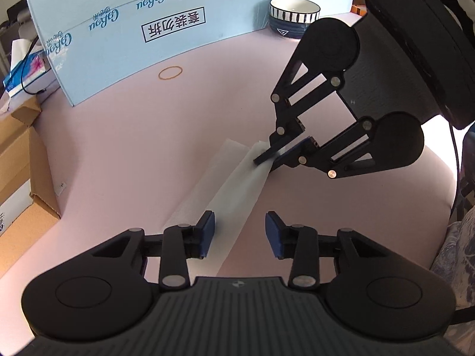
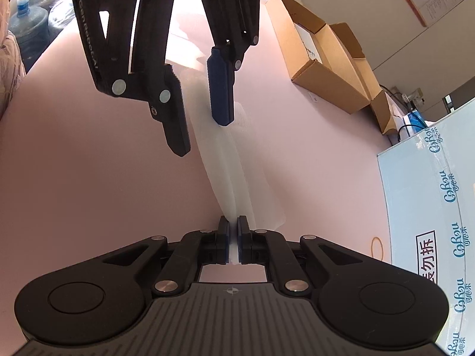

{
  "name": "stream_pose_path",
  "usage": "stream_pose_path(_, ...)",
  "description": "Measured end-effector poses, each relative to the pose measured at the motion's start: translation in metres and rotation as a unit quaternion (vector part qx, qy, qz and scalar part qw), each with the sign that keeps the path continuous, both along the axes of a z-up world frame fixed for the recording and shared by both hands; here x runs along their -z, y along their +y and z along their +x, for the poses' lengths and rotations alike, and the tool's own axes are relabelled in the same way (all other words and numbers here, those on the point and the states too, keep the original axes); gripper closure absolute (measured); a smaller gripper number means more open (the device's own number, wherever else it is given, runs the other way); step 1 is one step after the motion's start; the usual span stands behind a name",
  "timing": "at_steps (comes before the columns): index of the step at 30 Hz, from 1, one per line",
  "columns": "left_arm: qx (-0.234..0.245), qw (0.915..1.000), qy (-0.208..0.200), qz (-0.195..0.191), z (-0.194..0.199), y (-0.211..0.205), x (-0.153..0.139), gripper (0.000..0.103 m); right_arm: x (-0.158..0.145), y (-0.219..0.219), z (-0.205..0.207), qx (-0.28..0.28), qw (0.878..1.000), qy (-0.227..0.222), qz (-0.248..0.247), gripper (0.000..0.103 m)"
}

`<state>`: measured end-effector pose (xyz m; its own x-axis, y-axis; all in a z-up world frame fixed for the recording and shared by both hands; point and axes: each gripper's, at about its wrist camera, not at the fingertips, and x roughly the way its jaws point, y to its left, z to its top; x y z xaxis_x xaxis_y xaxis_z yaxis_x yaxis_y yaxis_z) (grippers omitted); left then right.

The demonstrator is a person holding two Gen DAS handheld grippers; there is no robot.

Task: Fold shopping bag
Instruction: 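Grip the bag end with the left gripper while the right gripper pinches the other end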

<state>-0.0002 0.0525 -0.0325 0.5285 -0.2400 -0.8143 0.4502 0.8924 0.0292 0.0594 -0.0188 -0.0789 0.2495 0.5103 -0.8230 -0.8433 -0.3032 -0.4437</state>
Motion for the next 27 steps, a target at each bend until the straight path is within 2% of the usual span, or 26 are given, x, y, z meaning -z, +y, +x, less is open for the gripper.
stream_pose_path(4, 0.034, 0.9985, 0.002, 0.043, 0.003, -0.010, 0.008, 0.068, -0.002, -0.001, -0.004, 0.000, 1.000, 0.021, -0.013, 0.098)
stream_pose_path(5, 0.042, 0.9979, 0.007, 0.048, 0.004, -0.011, 0.010, 0.074, -0.004, -0.001, -0.003, 0.000, 0.999, 0.033, -0.020, 0.098)
stream_pose_path(6, 0.047, 0.9977, 0.017, 0.046, 0.006, -0.010, 0.011, 0.085, -0.006, 0.000, -0.002, 0.002, 0.999, 0.046, -0.027, 0.097)
stream_pose_path(11, 0.064, 0.9942, 0.085, -0.013, 0.022, 0.014, 0.006, 0.090, -0.020, 0.001, 0.011, 0.031, 0.985, 0.163, -0.048, 0.097)
stream_pose_path(15, 0.098, 0.9854, 0.137, -0.024, 0.039, 0.025, 0.003, 0.092, -0.022, 0.007, 0.031, 0.066, 0.967, 0.242, -0.048, 0.097)
stream_pose_path(20, 0.112, 0.9664, 0.223, -0.063, 0.073, 0.042, 0.005, 0.091, -0.012, 0.008, 0.071, 0.149, 0.913, 0.376, -0.046, 0.097)
stream_pose_path(23, 0.109, 0.9496, 0.278, -0.095, 0.096, 0.056, 0.012, 0.091, 0.000, 0.003, 0.097, 0.205, 0.864, 0.458, -0.038, 0.097)
stream_pose_path(27, 0.077, 0.9267, 0.338, -0.146, 0.121, 0.081, 0.024, 0.090, 0.013, -0.018, 0.114, 0.257, 0.807, 0.532, -0.021, 0.097)
